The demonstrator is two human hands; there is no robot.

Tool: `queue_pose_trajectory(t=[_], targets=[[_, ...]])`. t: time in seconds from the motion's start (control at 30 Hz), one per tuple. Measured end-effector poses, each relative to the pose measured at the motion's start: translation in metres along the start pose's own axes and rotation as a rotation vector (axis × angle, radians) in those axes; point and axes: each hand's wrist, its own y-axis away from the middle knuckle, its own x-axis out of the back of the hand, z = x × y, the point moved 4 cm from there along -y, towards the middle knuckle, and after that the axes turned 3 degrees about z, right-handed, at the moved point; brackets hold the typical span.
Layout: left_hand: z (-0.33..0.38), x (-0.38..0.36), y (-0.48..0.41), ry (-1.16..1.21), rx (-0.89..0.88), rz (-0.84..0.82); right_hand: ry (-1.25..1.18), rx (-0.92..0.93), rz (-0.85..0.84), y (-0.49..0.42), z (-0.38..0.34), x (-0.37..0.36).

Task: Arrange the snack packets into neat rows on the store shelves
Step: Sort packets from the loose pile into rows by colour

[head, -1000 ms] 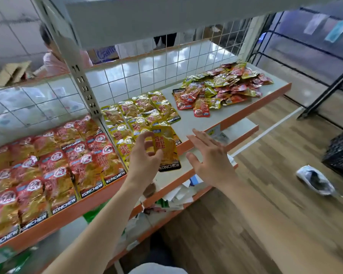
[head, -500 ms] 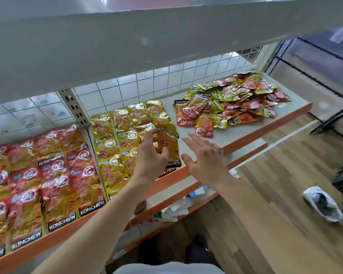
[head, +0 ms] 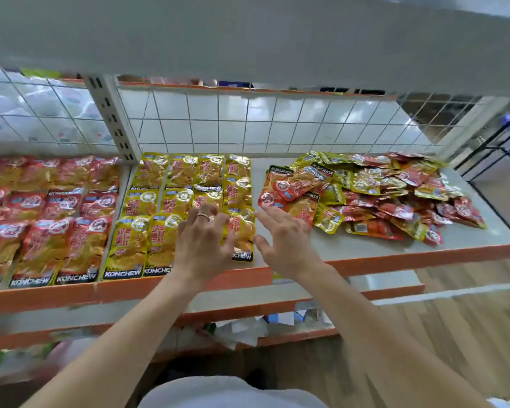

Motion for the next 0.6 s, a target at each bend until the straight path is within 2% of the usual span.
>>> queue_pose_trajectory(t=[0.17, 0.27, 0.4, 0.6], targets=[[-0.008, 0.005, 0.014, -0.062, -0.077, -0.005, -0.038, 0.067, -0.056, -0.011, -0.001, -0.018], [-0.01, 0.005, 0.016, -0.076, -0.033, -0.036, -0.022, 0.089, -0.109, -0.017, -0.002, -0.031], [-0.008, 0.002, 0.014, -0.098, 0.005, -0.1, -0.035, 0.141, -0.114, -0.018, 0.001, -0.037], [-0.009, 0.002, 0.014, -0.082, -0.01, -0.077, -0.055, 0.178, -0.073, -0.013, 0.002, -0.04]])
